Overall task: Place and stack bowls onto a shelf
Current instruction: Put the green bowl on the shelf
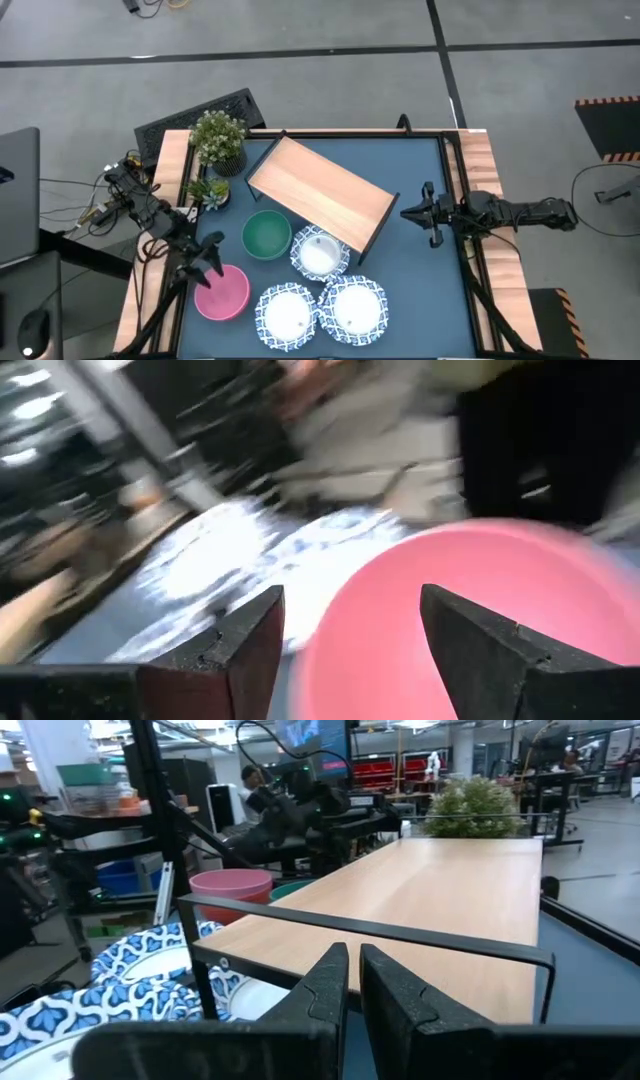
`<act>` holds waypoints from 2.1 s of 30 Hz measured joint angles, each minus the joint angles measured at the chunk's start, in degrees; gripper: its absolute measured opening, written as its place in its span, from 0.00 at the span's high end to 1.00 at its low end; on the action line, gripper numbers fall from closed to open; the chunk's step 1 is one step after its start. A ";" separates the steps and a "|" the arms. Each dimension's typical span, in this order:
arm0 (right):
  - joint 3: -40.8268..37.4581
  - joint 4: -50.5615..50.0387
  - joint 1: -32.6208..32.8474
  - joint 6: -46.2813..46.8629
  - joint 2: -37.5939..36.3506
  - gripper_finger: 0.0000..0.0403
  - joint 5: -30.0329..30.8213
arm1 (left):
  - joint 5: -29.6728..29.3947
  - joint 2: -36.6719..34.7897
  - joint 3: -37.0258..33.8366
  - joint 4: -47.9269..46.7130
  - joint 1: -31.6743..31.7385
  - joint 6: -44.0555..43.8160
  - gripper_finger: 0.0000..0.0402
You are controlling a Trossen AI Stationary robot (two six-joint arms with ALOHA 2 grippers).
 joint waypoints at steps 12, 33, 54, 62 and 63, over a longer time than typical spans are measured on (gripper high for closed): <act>-0.01 0.24 -0.45 2.47 -0.02 0.86 0.46 | -25.63 -0.01 -0.03 12.18 0.10 -20.24 0.45; 0.00 1.45 -0.32 54.70 -0.02 0.86 1.27 | -29.31 0.00 0.02 12.69 0.10 -59.81 0.45; 0.00 0.85 -0.43 52.85 -0.02 0.86 1.20 | -42.73 -0.01 0.06 12.20 0.12 -74.04 0.45; 0.15 13.98 -0.43 45.22 -0.03 0.86 4.93 | -44.61 0.00 0.08 24.42 0.14 -74.80 0.45; 0.59 14.21 -0.43 43.72 -0.04 0.86 6.16 | -44.67 0.00 0.08 26.46 0.14 -73.86 0.45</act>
